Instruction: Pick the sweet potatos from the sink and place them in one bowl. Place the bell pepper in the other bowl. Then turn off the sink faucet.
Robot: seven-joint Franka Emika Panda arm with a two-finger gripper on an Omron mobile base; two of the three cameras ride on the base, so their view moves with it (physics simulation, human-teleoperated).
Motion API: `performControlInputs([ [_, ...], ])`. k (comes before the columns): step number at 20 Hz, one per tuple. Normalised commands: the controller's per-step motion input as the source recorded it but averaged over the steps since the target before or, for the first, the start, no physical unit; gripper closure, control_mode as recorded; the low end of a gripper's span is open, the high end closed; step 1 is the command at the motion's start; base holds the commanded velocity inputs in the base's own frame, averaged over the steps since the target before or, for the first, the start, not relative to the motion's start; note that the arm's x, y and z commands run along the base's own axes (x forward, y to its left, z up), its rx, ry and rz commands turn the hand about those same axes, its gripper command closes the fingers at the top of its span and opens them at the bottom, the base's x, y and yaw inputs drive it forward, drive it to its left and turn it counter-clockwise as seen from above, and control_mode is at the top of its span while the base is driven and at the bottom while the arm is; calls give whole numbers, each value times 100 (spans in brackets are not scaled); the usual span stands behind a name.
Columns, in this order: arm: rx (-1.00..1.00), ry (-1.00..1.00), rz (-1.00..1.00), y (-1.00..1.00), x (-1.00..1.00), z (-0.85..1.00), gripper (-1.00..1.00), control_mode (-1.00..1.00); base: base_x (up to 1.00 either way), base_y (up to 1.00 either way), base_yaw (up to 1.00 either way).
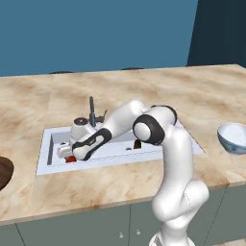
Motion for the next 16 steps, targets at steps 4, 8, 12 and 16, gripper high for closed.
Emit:
performControlInputs([
  [4,0,0,0,3,13,-23,-100,-100,0,0,0],
  [8,0,0,0,6,18,-19,-100,-100,0,0,0],
  [12,0,0,0,12,23,-12,-100,-100,0,0,0],
  [16,0,0,0,16,23,-12,-100,-100,0,0,0],
])
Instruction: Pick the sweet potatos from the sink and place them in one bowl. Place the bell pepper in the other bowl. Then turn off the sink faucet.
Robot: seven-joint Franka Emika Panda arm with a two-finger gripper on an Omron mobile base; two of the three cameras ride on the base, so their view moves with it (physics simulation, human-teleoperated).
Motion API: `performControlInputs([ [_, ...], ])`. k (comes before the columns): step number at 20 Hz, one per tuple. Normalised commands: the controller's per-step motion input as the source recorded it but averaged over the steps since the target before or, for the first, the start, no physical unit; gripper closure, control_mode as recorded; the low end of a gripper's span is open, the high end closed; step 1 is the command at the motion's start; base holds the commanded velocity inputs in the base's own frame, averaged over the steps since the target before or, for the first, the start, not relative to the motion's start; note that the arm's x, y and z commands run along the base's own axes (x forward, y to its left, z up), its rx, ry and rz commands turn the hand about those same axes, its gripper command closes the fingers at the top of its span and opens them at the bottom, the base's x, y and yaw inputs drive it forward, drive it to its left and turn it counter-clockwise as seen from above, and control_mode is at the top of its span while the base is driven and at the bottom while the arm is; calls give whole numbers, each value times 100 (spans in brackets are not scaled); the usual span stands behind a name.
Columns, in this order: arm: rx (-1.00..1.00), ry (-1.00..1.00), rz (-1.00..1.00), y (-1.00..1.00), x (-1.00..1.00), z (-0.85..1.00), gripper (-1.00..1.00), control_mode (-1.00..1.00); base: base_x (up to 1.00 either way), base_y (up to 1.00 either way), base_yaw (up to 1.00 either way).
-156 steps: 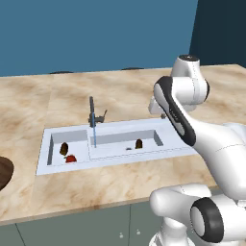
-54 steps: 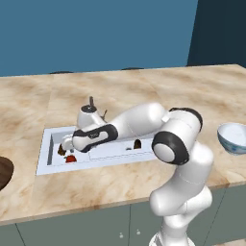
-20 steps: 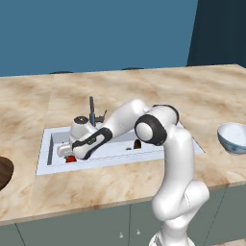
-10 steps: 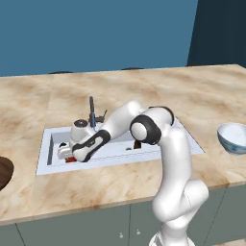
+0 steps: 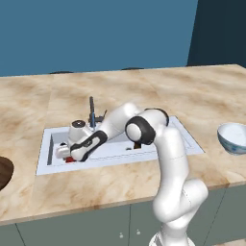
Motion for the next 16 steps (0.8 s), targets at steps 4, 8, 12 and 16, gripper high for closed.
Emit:
performControlInputs([
  [4,0,0,0,17,16,-22,-100,-100,0,0,0],
  [8,0,0,0,11,0,-35,-100,-100,0,0,0],
  [12,0,0,0,3,0,-32,-100,-100,0,0,0],
  [16,0,0,0,0,0,-31,-100,-100,0,0,0],
])
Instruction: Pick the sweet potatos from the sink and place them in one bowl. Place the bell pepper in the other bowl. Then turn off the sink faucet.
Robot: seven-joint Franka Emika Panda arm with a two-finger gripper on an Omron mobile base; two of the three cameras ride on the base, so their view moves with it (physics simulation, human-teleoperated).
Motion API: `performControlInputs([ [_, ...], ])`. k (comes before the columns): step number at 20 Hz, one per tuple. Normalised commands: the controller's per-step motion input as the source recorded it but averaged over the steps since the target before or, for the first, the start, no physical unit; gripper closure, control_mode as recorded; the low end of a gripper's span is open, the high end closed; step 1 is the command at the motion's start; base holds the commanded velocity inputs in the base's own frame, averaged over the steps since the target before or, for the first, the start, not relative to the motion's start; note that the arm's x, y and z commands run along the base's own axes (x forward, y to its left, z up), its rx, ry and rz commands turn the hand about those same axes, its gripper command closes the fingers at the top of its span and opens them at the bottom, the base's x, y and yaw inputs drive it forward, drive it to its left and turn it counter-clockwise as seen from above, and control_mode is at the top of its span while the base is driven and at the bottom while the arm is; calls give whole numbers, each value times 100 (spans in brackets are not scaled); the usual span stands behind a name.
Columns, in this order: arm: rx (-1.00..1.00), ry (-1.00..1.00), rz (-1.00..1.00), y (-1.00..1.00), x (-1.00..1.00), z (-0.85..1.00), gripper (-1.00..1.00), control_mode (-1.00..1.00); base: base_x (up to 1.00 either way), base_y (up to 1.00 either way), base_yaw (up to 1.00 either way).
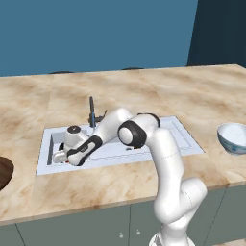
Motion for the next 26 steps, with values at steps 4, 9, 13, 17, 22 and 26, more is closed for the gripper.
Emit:
performControlInputs([
  [4,0,0,0,0,0,-21,100,-100,0,0,0],
  [9,1,0,0,-3,0,-15,100,-100,0,0,0],
  [13,6,-3,0,-11,0,1,100,-100,0,0,0],
  [17,8,-9,-1,-4,-10,51,100,-100,0,0,0],
  [22,0,-1,-9,2,-4,72,100,-100,0,0,0],
  [26,0,-5,-17,0,-13,100,100,-100,0,0,0],
])
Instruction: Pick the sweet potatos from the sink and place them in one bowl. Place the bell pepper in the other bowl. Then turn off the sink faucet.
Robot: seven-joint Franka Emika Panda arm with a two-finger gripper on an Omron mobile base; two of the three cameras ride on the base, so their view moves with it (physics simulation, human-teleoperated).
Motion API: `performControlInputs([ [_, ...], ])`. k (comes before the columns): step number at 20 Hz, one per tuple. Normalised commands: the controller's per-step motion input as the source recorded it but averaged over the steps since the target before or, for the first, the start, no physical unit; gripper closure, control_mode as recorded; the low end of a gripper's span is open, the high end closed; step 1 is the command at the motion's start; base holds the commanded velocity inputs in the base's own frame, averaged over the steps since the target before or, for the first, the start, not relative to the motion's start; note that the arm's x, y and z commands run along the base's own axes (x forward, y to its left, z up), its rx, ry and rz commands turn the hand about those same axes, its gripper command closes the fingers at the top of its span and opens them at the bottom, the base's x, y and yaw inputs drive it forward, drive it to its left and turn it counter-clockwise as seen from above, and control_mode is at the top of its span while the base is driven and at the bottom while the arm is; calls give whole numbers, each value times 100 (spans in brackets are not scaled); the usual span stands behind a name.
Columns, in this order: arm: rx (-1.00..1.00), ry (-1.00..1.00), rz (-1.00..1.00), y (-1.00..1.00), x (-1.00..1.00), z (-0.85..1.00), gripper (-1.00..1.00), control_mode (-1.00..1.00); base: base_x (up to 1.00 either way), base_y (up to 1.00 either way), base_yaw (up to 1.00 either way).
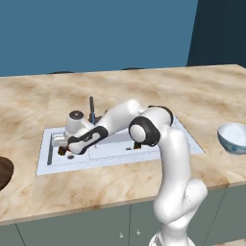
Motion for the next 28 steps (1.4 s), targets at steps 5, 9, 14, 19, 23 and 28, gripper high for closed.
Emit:
performControlInputs([
  [5,-7,-5,-31,-7,-43,70,100,-100,0,0,0],
  [9,-6,-4,-45,-50,-64,34,100,-100,0,0,0],
  [14,0,0,-46,-97,-46,26,100,-100,0,0,0],
  [19,0,0,-35,-100,-37,33,100,-100,0,0,0],
  [23,6,0,-24,-100,-40,49,100,-100,0,0,0],
  [28,11,1,-15,-100,-40,52,100,-100,0,0,0],
])
